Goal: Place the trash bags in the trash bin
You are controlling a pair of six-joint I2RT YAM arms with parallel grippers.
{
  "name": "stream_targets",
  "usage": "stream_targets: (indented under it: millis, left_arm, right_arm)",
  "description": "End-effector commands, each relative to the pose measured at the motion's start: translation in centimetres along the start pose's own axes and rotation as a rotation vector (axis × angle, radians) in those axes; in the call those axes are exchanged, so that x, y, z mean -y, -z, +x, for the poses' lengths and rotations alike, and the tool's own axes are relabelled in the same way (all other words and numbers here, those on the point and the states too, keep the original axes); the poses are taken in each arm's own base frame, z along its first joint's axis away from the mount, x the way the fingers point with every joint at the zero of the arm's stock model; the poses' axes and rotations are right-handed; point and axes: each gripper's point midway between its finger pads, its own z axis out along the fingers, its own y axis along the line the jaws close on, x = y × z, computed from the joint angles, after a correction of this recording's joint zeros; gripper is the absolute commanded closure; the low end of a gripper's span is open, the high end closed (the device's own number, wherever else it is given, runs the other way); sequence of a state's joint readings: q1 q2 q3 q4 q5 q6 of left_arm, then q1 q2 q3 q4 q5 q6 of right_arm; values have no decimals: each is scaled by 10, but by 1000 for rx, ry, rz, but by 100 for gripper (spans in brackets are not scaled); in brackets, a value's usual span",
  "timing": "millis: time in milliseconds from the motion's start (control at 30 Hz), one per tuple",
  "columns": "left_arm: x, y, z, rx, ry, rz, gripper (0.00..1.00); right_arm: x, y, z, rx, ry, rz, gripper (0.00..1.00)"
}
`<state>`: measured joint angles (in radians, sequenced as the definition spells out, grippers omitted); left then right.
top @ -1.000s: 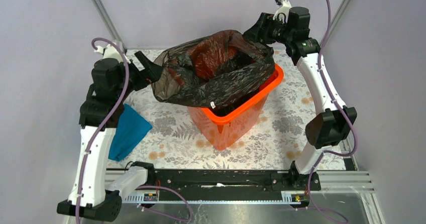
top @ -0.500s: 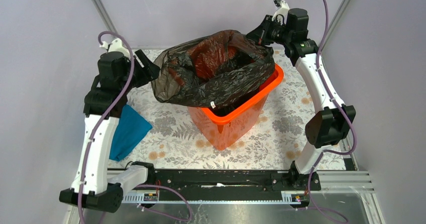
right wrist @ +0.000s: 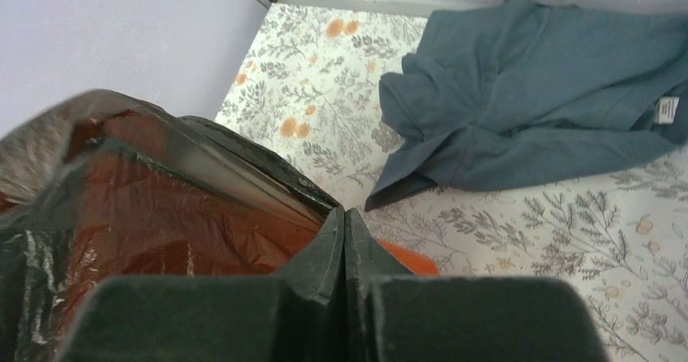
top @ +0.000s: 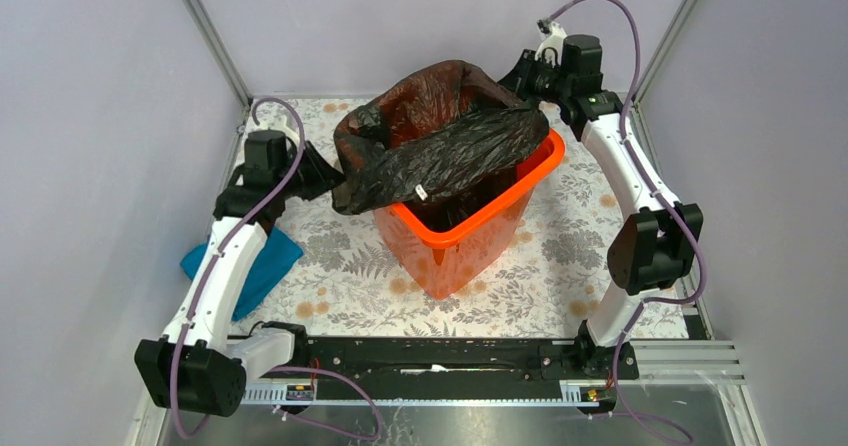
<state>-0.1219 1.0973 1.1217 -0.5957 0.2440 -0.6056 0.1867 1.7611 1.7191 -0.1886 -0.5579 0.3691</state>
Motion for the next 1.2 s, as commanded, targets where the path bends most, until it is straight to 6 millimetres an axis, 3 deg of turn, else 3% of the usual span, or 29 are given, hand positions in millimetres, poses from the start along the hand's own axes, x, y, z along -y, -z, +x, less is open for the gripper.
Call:
stream_targets:
  millis: [0,233,400,433,533,667,800,900,1033,1167]
  left_arm:
    - [21,-4,17,-27,74,180,84]
    - [18,-12,63,-118,192,281,87]
    - [40,-10,88,-175,238,380,87]
    - [45,-10,92,-181,239,394,86]
    - [50,-7,93,-171,242,407,83]
    - [45,-3,89,-131,229,377,80]
    - [44,-2,91,-141,213,371,78]
    - [41,-4,98,-158,214,372,78]
    - [41,-4,102,-174,214,387,77]
    - [42,-3,103,-175,203,398,76]
  right_arm:
    - [-4,4,-11,54,25,-3,100]
    - [8,7,2,34,12,38,100]
    - [12,20,-3,35,29,110,99]
    - [10,25,-8,38,31,130,94]
    - [5,47,-28,65,56,212,65]
    - [12,95,-58,121,90,443,24]
    - [7,146,-76,186,117,599,4]
    - [-19,170,-81,219,119,559,0]
    - [-68,180,-71,208,148,422,0]
    - [-157,169,-46,160,223,129,0]
